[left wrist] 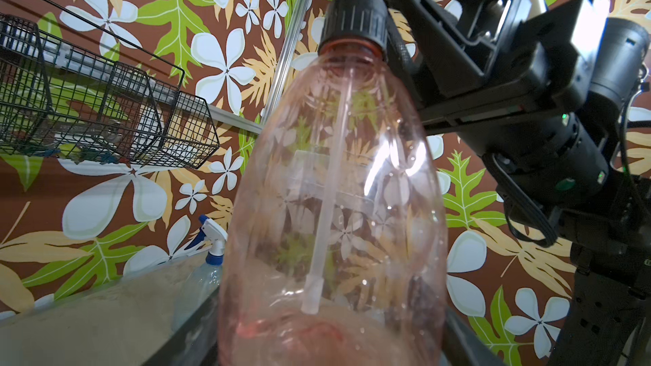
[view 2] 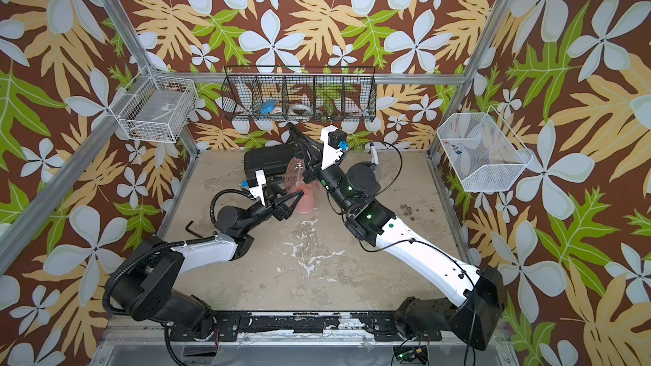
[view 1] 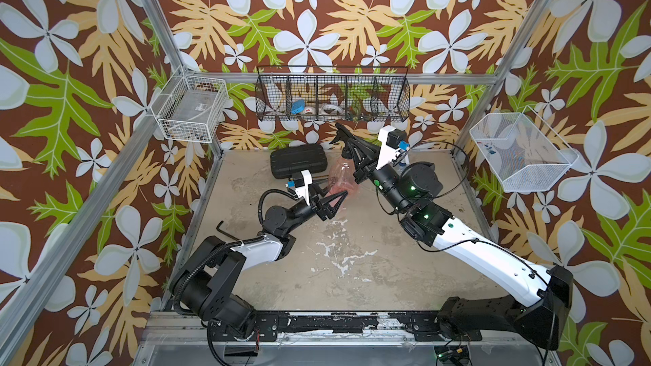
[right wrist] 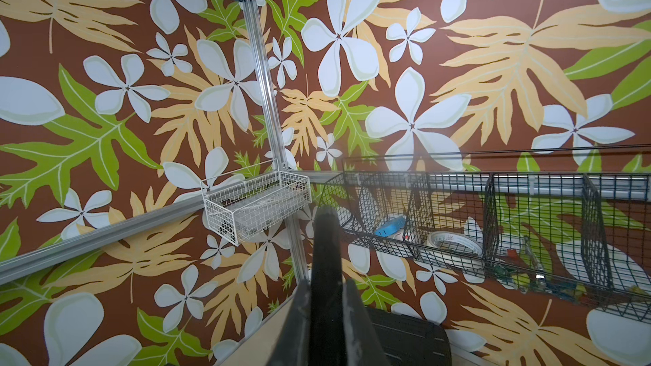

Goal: Attach spray nozzles to spray bottles
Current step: Screw the spray nozzle on the spray bottle.

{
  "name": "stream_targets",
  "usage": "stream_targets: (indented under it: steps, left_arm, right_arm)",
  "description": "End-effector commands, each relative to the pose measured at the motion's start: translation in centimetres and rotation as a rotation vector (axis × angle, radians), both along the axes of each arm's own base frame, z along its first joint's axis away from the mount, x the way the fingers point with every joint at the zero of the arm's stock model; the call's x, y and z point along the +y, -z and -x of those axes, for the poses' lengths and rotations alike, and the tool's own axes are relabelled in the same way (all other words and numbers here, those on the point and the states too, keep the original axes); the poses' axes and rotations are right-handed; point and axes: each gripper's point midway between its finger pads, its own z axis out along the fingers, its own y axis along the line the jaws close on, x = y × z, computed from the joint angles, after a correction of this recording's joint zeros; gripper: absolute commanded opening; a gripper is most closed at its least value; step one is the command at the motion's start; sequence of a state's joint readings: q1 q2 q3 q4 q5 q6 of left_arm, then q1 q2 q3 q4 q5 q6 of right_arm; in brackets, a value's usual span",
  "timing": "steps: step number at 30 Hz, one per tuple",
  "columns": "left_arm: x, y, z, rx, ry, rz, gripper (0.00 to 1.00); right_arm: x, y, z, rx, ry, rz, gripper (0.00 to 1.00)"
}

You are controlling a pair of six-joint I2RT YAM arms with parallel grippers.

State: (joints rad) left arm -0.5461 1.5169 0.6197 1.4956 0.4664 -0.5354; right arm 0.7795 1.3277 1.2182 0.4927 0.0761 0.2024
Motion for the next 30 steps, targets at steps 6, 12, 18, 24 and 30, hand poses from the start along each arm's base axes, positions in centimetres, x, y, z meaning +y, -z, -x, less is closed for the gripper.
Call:
stream_targets:
  steps: [6, 12, 18, 24, 30]
  left_arm:
    - [2.9, -5.2, 0.3, -0.233, -0.187, 0.123, 0.48]
    - [2.9, -4.2, -0.5, -0.215, -0.222, 0.101, 0.47]
    - [2.7, -2.6, -1.5, -0.206, -0.283, 0.03, 0.47]
    - [2.6, -1.9, -1.9, -0.204, -0.315, -0.004, 0.47]
    - [2.4, -1.6, -2.1, -0.206, -0.326, -0.027, 0.47]
  right_arm:
    - [2.2, 4.7, -0.5, 0.182, -0.068, 0.155, 0.0]
    - [2.0, 4.4, -1.1, 0.217, -0.035, 0.181, 0.05]
    - [1.5, 4.2, -1.8, 0.245, 0.013, 0.194, 0.17]
    - [1.5, 4.3, -2.3, 0.274, 0.033, 0.206, 0.29]
    - [1.5, 3.9, -2.2, 0.274, 0.031, 0.206, 0.39]
